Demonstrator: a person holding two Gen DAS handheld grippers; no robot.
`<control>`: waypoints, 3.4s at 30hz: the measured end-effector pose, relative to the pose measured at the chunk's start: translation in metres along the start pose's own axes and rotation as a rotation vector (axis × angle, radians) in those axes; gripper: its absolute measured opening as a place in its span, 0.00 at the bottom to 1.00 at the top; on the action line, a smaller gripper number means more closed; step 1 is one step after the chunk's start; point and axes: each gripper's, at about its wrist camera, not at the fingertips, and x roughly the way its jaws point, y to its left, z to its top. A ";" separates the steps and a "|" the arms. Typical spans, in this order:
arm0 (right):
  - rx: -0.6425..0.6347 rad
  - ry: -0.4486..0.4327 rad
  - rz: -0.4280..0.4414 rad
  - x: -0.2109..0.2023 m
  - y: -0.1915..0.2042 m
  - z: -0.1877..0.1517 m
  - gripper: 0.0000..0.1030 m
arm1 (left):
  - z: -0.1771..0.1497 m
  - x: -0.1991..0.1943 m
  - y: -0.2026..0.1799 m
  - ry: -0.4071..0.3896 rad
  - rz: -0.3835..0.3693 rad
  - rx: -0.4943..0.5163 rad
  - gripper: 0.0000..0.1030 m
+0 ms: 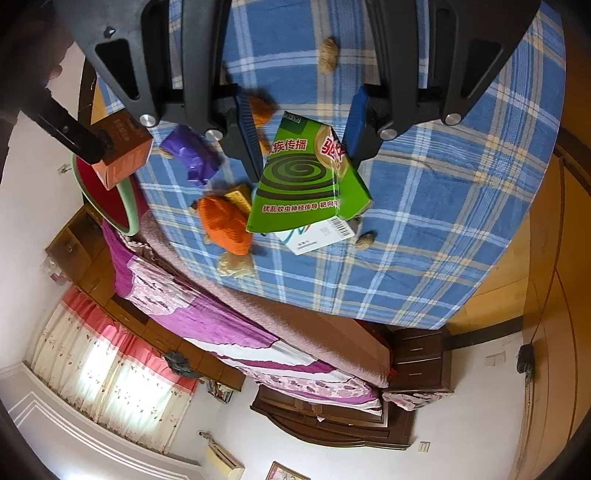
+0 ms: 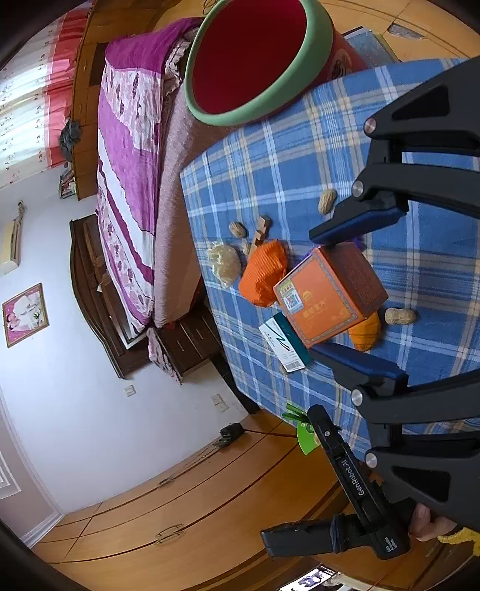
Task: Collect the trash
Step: 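Carry the green box and orange box over the red bucket with both tools, then open both tools to drop the boxes into the bucket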
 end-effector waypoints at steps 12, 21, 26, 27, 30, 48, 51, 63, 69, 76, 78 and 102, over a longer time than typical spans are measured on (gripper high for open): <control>0.041 -0.071 -0.014 -0.034 -0.026 0.002 0.57 | 0.002 -0.014 -0.041 0.005 -0.056 0.037 0.41; 0.089 -0.120 -0.027 -0.058 -0.056 0.002 0.57 | 0.002 -0.011 -0.081 0.024 -0.088 0.096 0.41; 0.112 -0.152 -0.050 -0.071 -0.074 0.005 0.57 | 0.003 -0.009 -0.108 0.023 -0.110 0.143 0.41; 0.115 -0.158 -0.055 -0.073 -0.077 0.006 0.57 | 0.003 -0.007 -0.112 0.024 -0.116 0.151 0.41; 0.130 -0.180 -0.079 -0.081 -0.089 0.008 0.57 | 0.002 -0.003 -0.128 0.032 -0.136 0.179 0.41; 0.244 -0.254 -0.226 -0.108 -0.173 0.020 0.57 | 0.002 0.048 -0.231 0.086 -0.237 0.331 0.41; 0.273 -0.251 -0.243 -0.108 -0.189 0.020 0.57 | 0.000 0.061 -0.249 0.094 -0.258 0.362 0.41; 0.347 -0.209 -0.316 -0.091 -0.248 0.022 0.57 | -0.009 0.125 -0.296 0.178 -0.311 0.408 0.41; 0.354 -0.186 -0.336 -0.080 -0.260 0.023 0.57 | -0.010 0.147 -0.309 0.196 -0.301 0.428 0.41; 0.365 -0.169 -0.339 -0.070 -0.268 0.025 0.57 | -0.007 0.157 -0.308 0.189 -0.283 0.425 0.52; 0.368 -0.169 -0.338 -0.070 -0.269 0.024 0.58 | -0.006 0.159 -0.307 0.191 -0.281 0.422 0.52; 0.352 -0.195 -0.307 -0.081 -0.239 0.023 0.71 | 0.001 0.117 -0.256 0.187 -0.247 0.289 0.52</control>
